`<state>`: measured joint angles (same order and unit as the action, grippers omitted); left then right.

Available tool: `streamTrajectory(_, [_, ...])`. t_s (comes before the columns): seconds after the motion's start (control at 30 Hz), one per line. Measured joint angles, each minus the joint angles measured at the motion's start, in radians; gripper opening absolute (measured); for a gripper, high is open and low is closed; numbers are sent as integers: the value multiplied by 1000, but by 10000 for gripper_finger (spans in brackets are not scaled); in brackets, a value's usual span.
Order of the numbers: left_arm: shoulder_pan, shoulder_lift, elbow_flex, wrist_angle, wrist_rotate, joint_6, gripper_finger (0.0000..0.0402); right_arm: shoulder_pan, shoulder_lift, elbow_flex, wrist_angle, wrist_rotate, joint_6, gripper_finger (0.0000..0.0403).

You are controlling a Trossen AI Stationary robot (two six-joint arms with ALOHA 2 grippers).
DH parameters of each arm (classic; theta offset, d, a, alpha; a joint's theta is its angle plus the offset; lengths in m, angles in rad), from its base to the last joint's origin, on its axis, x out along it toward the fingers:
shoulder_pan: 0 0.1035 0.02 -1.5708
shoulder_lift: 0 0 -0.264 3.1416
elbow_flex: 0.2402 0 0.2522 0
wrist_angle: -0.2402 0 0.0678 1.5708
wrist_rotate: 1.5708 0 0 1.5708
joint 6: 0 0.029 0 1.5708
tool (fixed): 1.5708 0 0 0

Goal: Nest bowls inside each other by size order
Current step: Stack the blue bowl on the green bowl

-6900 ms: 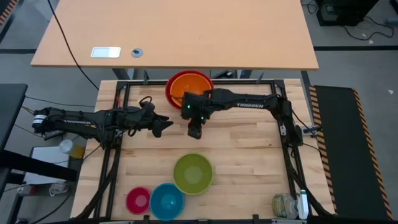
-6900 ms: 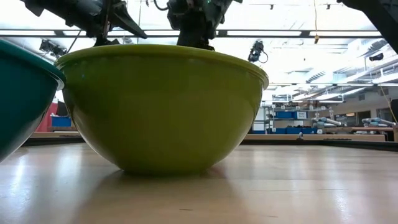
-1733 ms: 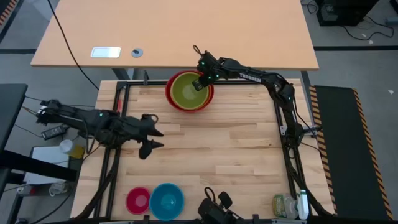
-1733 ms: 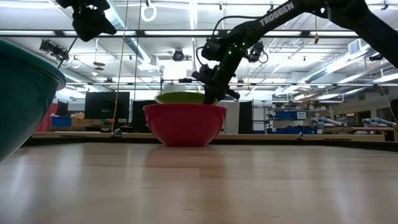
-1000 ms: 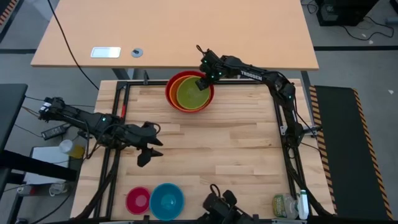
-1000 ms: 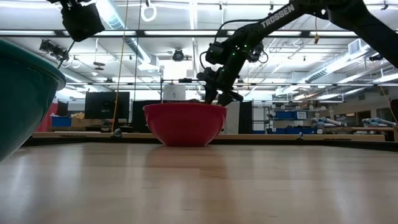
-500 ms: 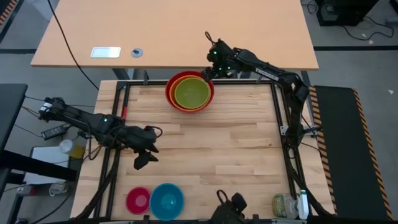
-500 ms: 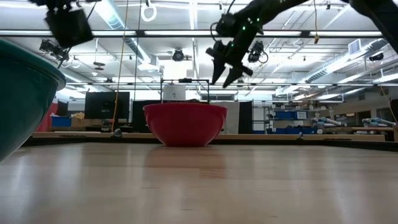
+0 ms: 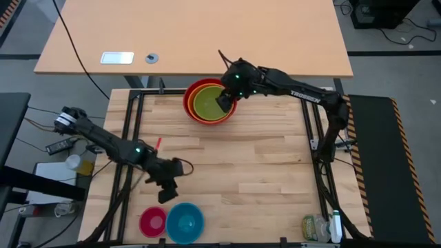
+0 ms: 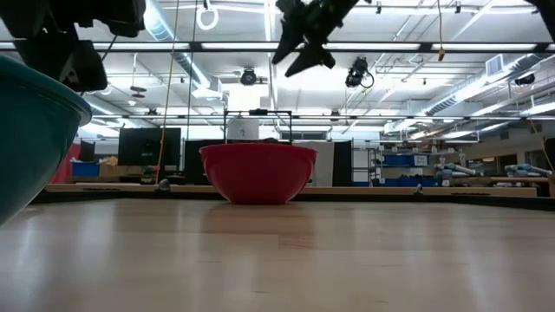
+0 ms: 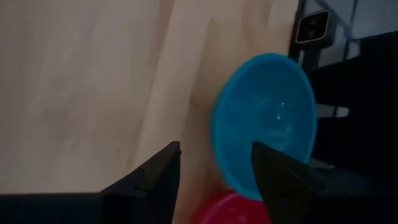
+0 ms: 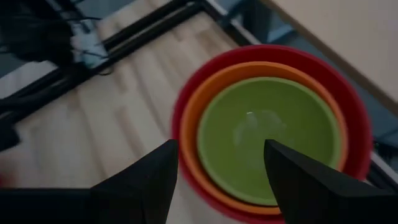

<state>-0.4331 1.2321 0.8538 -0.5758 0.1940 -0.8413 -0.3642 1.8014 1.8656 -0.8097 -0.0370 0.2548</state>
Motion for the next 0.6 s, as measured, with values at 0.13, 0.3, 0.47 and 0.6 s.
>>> streamTrajectory(0.13, [-30, 120, 54, -1, -18, -56, 198, 22, -32, 0, -21, -62, -17, 242])
streamTrajectory(0.3, [-66, 248, 112, 34, -47, -158, 198, 90, -67, 0, -59, -81, -100, 242])
streamTrajectory(0.47, [-93, 330, 161, 13, -43, -218, 198, 172, -72, 0, -90, -117, -156, 242])
streamTrajectory(0.6, [-110, 372, 181, -6, -46, -216, 198, 234, -72, -1, -73, -109, -170, 242])
